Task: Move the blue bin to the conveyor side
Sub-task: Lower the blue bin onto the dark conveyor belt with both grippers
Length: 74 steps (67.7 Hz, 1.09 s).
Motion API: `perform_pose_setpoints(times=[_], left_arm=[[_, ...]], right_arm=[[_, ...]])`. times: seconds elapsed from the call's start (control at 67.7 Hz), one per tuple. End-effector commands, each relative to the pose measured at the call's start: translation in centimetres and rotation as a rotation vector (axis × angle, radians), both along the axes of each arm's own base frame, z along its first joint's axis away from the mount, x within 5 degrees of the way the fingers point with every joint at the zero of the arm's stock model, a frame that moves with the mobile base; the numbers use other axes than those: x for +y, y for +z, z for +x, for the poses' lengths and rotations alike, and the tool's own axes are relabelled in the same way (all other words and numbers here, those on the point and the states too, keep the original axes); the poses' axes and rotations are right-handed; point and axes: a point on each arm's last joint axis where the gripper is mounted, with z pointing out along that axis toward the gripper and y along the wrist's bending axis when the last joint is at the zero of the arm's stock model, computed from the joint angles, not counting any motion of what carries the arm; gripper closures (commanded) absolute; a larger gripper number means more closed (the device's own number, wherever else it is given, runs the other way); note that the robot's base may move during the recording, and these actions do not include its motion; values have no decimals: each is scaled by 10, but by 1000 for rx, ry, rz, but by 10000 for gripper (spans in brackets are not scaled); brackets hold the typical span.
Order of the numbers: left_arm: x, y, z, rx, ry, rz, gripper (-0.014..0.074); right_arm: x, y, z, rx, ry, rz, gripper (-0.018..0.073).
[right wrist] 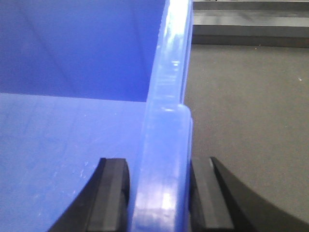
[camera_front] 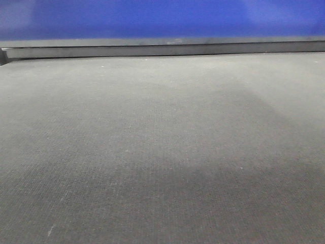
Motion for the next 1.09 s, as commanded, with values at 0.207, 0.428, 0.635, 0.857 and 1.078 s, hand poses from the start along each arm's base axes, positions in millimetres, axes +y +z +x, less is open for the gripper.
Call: perform_pose_setpoints(times=[0.207,0.428,0.635,0.857,1.078], left_arm=[[2,15,-5,-142,21,42,616],[2,15,-5,-142,21,42,616],[2,15,-5,-142,21,42,616],[3,18,0,-156,19,50,616],[4,32,28,-133,7,74,616]], right_arm=[[-8,21,-4,-202,-19,-35,647],[-8,21,-4,-202,-19,-35,647],[-8,22,-4,-206,-19,-34,647],[-8,22,-4,-210,-18,-32,647],[-1,26,12,-155,-27,-52,647]])
